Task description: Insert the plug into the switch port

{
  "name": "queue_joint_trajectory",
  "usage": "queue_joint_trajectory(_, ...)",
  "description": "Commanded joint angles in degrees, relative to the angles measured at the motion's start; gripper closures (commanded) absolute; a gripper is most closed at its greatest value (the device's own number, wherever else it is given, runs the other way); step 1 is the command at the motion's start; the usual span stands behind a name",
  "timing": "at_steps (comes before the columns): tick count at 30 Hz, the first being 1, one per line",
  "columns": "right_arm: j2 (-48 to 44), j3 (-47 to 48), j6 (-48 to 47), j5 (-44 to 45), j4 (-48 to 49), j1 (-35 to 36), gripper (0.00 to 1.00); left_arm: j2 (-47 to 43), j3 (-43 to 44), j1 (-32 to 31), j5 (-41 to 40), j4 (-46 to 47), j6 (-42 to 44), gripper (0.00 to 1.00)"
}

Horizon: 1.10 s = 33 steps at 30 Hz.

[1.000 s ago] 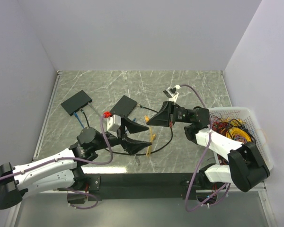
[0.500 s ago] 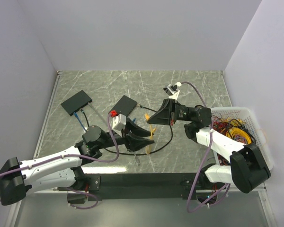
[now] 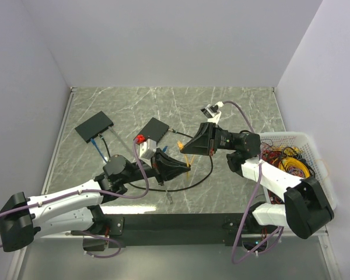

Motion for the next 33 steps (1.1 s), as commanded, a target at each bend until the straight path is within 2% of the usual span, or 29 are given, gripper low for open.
queue_joint_trajectory(1,-2.4,2.3,-5.9,-0.7,16.9,0.4,0.44,-0.1,1.1,-0.3,-1.4,2.0,-0.2,0.99)
queue_joint_trajectory(2,-3.8,2.7,-9.7,-0.7,11.4,0.5,0.34,0.0,1.4,-0.3,-1.7,0.4,0.2,0.99)
queue_joint_trajectory(3,-5.5,3.0,-20.2,-0.4,-4.0,0.5,0.30,0.0,2.0,-0.3,-2.4,-0.5,0.4,0.99)
queue_joint_trajectory(4,-9.6,4.2,-26.1,0.4,-12.6,0.4,0.23,0.0,2.3,-0.3,-3.1,-1.2,0.5,0.99)
queue_joint_trajectory(5,-11.7,5.0,-32.1,4.0,-21.2,0.4,0.21,-0.1,2.4,-0.3,-3.7,-2.0,0.9,0.99)
queue_joint_trajectory(6,-14.6,7.3,-42.1,5.6,-35.9,0.4,0.20,-0.2,2.7,-0.3,-4.4,-3.3,1.0,0.99)
queue_joint_trajectory(7,-15.7,8.2,-45.0,7.0,-40.3,0.5,0.19,-0.4,2.8,-0.3,-6.1,-3.9,1.0,0.99)
queue_joint_trajectory(8,-16.4,9.3,-47.8,9.9,-44.5,0.4,0.18,-0.5,2.8,-0.3,-7.0,-4.5,1.0,0.99)
queue_joint_trajectory(9,-17.0,12.5,-54.0,13.1,-55.3,0.5,0.18,-0.5,3.1,-0.3,-7.9,-5.7,1.1,0.99)
queue_joint_trajectory(11,-17.0,15.2,-58.1,19.2,-63.8,0.7,0.18,-0.1,3.5,-0.3,-10.1,-6.9,1.4,0.99)
queue_joint_trajectory(12,-17.1,17.5,-61.3,27.1,-71.2,0.7,0.18,0.3,4.0,-0.3,-10.8,-7.4,1.4,0.99)
queue_joint_trajectory(15,-17.5,20.5,-65.4,42.0,-80.8,1.6,0.29,1.2,4.9,-0.4,-13.4,-9.4,1.3,0.99)
queue_joint_trajectory(19,-15.6,24.7,-68.9,53.9,-89.2,4.7,0.48,1.6,5.2,-0.5,-15.3,-10.2,1.5,0.99)
queue_joint_trajectory(25,-15.8,24.7,-69.0,55.5,-89.0,8.8,0.52,2.4,5.7,-0.7,-17.6,-11.4,1.7,0.99)
queue_joint_trajectory(33,-17.5,21.8,-68.2,50.4,-84.4,9.5,0.55,2.8,5.0,-0.7,-18.6,-11.1,1.4,0.99)
